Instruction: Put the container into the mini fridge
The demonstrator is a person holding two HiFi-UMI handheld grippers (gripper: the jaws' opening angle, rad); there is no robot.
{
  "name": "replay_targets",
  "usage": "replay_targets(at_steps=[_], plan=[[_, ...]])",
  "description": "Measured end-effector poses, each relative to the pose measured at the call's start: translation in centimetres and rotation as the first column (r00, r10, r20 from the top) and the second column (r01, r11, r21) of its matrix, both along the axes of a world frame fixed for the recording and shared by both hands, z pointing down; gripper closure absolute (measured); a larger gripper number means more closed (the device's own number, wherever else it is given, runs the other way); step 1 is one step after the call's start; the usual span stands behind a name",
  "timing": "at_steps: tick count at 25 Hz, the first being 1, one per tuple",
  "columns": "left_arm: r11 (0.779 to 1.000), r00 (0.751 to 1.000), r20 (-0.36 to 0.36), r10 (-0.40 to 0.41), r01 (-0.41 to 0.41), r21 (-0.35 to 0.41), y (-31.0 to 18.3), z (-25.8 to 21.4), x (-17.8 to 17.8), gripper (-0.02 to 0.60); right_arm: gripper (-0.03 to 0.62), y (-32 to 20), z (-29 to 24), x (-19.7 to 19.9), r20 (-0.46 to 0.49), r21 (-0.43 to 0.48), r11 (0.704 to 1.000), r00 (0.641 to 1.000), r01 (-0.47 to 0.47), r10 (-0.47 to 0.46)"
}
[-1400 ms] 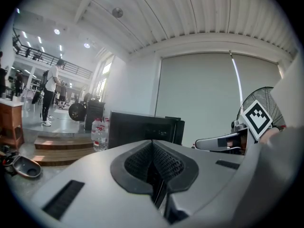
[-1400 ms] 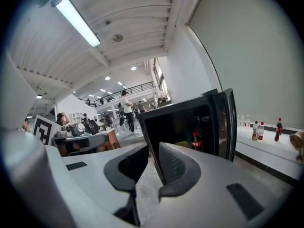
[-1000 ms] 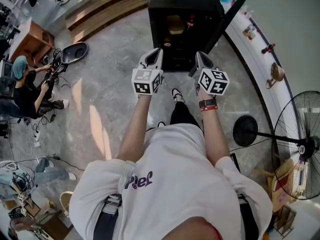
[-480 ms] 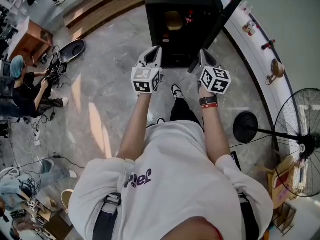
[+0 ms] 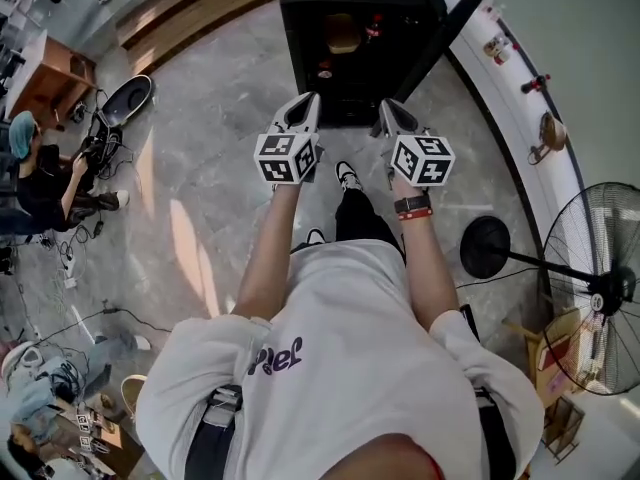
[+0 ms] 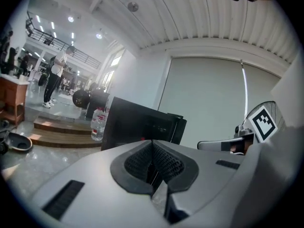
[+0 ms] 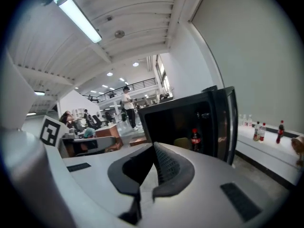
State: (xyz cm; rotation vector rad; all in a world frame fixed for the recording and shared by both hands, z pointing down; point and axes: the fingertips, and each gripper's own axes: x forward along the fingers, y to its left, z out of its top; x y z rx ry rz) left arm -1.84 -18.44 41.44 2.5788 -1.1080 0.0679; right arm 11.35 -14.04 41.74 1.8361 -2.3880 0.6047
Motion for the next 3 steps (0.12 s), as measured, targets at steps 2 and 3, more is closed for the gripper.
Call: replay_targets(at_steps=[2,3], plan=[[0.999,0.999,-0.031,-0.010,0.009,-0.032,-1.8,1.0,0.2,0.560,0.580,-1.0,0.5,-2.4,0.040,-0.013,0.992,0.992,0.122,-0.121],[0.999,0.999,-0.048,-0.015,0.013,-0.049,-2.9,1.5,0.3,0.560,0.580,-1.4,0.8,-3.8,0.061,-0.018,0.981,0.980,0.191,-0.190]])
